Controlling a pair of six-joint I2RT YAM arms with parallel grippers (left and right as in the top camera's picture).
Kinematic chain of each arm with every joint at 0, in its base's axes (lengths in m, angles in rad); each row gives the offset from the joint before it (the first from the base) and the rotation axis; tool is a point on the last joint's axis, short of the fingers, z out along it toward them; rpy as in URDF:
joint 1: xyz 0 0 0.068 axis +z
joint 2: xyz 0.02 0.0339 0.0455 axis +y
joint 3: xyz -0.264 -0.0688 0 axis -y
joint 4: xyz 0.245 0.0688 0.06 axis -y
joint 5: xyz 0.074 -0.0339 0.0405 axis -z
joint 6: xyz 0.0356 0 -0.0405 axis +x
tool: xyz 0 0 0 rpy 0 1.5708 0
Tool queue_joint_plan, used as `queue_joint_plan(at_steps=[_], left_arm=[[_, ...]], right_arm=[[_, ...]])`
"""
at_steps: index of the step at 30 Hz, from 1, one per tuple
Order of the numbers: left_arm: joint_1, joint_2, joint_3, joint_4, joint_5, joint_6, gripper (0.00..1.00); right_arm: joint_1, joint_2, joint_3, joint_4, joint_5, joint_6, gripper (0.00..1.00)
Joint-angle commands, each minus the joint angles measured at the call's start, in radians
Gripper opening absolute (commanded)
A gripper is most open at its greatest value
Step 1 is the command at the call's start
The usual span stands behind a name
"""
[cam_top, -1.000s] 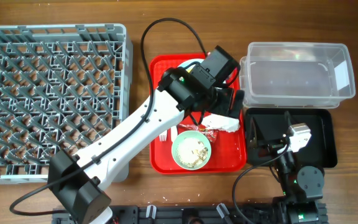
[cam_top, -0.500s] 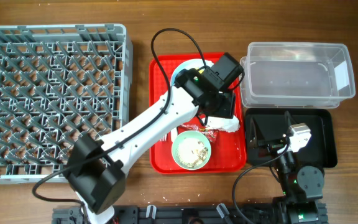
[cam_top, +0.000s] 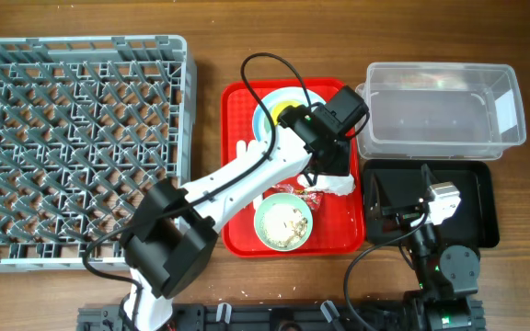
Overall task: Sort waste into correct bins and load items into the dishwasher rack
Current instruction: 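Move the left gripper over the yellow cup on the blue plate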
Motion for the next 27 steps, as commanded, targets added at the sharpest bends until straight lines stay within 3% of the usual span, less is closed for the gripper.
queue_joint_plan(at_steps=[1, 13, 20, 22, 27], left_arm=[[-0.014, 0.046, -0.007, 0.014, -0.01, -0.014, 0.55], [0.007, 0.061, -0.003, 0.0, -0.021, -0.013, 0.59], [0.163, -0.238, -0.003, -0.126, -0.013, -0.008, 0.69], [0.206, -0.34, -0.003, -0.135, -0.017, 0.042, 0.72], [0.226, -0.362, -0.007, -0.092, -0.024, 0.152, 0.73]], right_arm=[[-0.004, -0.005, -0.001, 0.006, -0.012, -0.02, 1.0], [-0.004, -0.005, -0.001, 0.006, -0.012, -0.02, 1.0], [-0.004, -0.005, -0.001, 0.006, -0.012, -0.02, 1.0], [-0.004, -0.005, -0.001, 0.006, -0.012, -0.02, 1.0], [-0.004, -0.005, -0.001, 0.006, -0.012, -0.02, 1.0]])
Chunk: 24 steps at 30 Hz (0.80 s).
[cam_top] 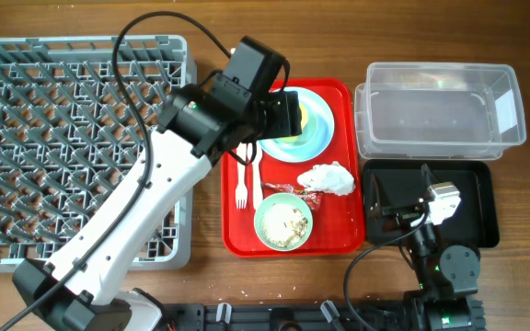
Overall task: Sort waste into correct bins and load items into the dishwasher rack
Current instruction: 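Move the left gripper over the yellow cup on the blue plate, then lower the left gripper onto the yellow cup and close on its rim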
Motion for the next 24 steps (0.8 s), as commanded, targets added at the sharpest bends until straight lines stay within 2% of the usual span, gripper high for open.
queue_joint_plan(at_steps=[1, 6, 15, 20, 24], left_arm=[[-0.011, 0.057, -0.003, 0.048, -0.014, 0.111, 0.74], [-0.019, 0.184, -0.003, 0.216, -0.03, 0.263, 0.74], [-0.019, 0.372, -0.003, 0.331, -0.047, 0.27, 0.72], [-0.019, 0.436, -0.004, 0.321, -0.047, 0.269, 0.67], [-0.019, 0.443, -0.007, 0.309, -0.042, 0.262, 0.58]], right_arm=[[-0.004, -0.005, -0.001, 0.006, -0.012, -0.02, 1.0], [-0.004, -0.005, -0.001, 0.006, -0.012, -0.019, 1.0], [-0.004, -0.005, -0.001, 0.006, -0.012, -0.02, 1.0], [-0.004, -0.005, -0.001, 0.006, -0.012, -0.02, 1.0], [-0.004, -0.005, -0.001, 0.006, -0.012, -0.02, 0.99]])
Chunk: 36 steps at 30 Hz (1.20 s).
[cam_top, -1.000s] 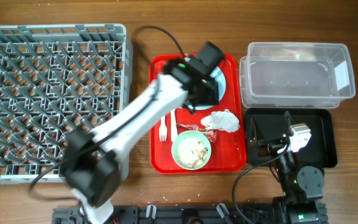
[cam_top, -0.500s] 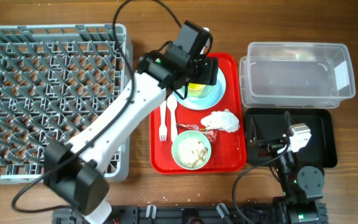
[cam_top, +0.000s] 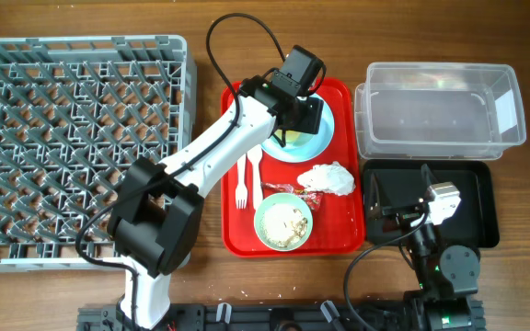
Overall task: Sort waste into correct bins and load items into the dishwasher rack
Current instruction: 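Lower the left gripper onto the yellow cup and close on its rim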
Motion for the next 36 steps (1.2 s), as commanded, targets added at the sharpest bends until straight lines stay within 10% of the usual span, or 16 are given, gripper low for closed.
queue_joint_plan(at_steps=[1, 20, 27, 36], left_arm=[[-0.002, 0.011, -0.006, -0.004, -0.008, 0.008, 0.57], [-0.043, 0.011, -0.006, -0.015, -0.024, 0.008, 0.58], [-0.043, 0.011, -0.006, -0.051, -0.024, 0.008, 0.86], [-0.043, 0.005, -0.005, -0.165, -0.024, 0.008, 0.98]], right_arm=[[-0.004, -0.005, -0.001, 0.006, -0.012, -0.02, 1.0], [-0.004, -0.004, -0.001, 0.006, -0.012, -0.02, 1.0], [-0.004, -0.004, -0.001, 0.006, -0.012, -0.02, 1.0], [-0.004, -0.004, -0.001, 0.006, -0.013, -0.02, 1.0]])
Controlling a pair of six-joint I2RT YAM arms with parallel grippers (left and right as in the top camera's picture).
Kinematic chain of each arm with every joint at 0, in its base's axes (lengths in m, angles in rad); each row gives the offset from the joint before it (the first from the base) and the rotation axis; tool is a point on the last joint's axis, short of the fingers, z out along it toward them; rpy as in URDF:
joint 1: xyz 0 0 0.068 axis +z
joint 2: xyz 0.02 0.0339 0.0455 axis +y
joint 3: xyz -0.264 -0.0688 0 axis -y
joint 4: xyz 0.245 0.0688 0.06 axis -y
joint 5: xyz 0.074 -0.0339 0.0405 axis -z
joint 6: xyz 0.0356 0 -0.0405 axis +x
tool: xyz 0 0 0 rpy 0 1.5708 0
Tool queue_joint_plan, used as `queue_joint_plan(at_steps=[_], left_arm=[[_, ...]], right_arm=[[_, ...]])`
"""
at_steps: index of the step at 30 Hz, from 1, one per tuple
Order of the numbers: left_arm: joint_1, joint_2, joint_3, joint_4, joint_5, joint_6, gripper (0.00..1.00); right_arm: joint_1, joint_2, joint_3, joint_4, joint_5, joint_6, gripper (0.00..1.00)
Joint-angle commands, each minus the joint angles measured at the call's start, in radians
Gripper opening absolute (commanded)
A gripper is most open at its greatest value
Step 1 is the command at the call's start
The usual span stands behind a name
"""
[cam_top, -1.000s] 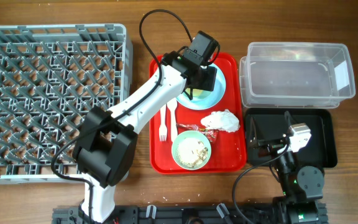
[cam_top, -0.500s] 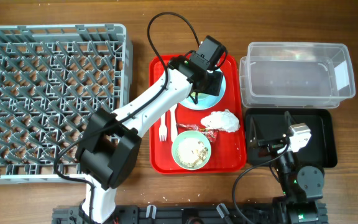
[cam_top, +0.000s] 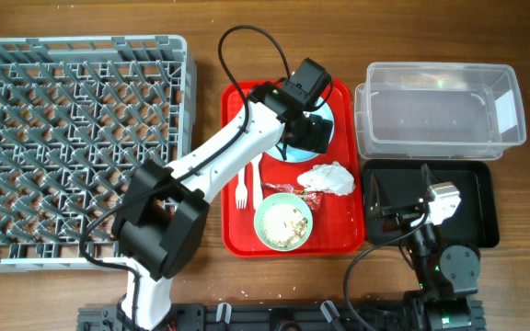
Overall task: Sort waste into correct bins and load items into the dishwasher rack
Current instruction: 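Lower the left gripper onto the yellow cup and close on its rim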
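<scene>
On the red tray [cam_top: 237, 97] lies a light blue plate [cam_top: 337, 118], mostly hidden under my left gripper [cam_top: 313, 136], which hangs low over the plate's middle. From above its jaws cannot be made out. Below the plate are a crumpled white napkin [cam_top: 328, 177] and a small red wrapper [cam_top: 313, 195]. A white fork [cam_top: 243, 181] lies on the tray's left side, and a green bowl [cam_top: 283, 222] with food scraps sits at the front. The grey dishwasher rack [cam_top: 76, 147] fills the left. My right gripper [cam_top: 386, 211] rests over the black bin [cam_top: 481, 207].
A clear plastic bin [cam_top: 440, 110] stands at the back right, directly behind the black bin. The left arm's white links cross the gap between rack and tray. A black cable loops above the tray's back edge.
My left gripper has shifted a little to the right and toward the front over the plate, now covering the yellow thing on it. The napkin, fork, bowl and right arm have not moved.
At first my left gripper was at the tray's right side just above the napkin. Then it was over the tray's back left, beside the plate. After that it stood over the plate, and now covers the plate's middle. Nothing on the tray has changed place.
</scene>
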Motion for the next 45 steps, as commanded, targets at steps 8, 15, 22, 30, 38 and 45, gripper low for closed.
queue_joint_plan(at_steps=[8, 15, 22, 30, 38, 45], left_arm=[[0.016, -0.09, -0.005, -0.014, -0.017, 0.006, 1.0], [0.031, -0.1, -0.005, 0.035, -0.018, 0.006, 1.0], [0.031, -0.1, -0.005, 0.095, -0.025, 0.006, 1.0], [0.031, -0.1, -0.006, 0.159, -0.026, 0.007, 0.98], [0.031, -0.055, -0.006, 0.172, -0.043, 0.009, 0.68], [0.026, -0.043, -0.006, 0.177, -0.001, 0.005, 0.39]], right_arm=[[-0.004, -0.004, -0.001, 0.006, -0.012, -0.02, 1.0], [-0.004, -0.004, -0.001, 0.006, -0.012, -0.02, 1.0], [-0.004, -0.004, -0.001, 0.006, -0.012, -0.02, 1.0], [-0.004, -0.004, -0.001, 0.006, -0.012, -0.02, 1.0], [-0.004, -0.004, -0.001, 0.006, -0.012, -0.02, 1.0], [-0.004, -0.004, -0.001, 0.006, -0.012, -0.02, 1.0]])
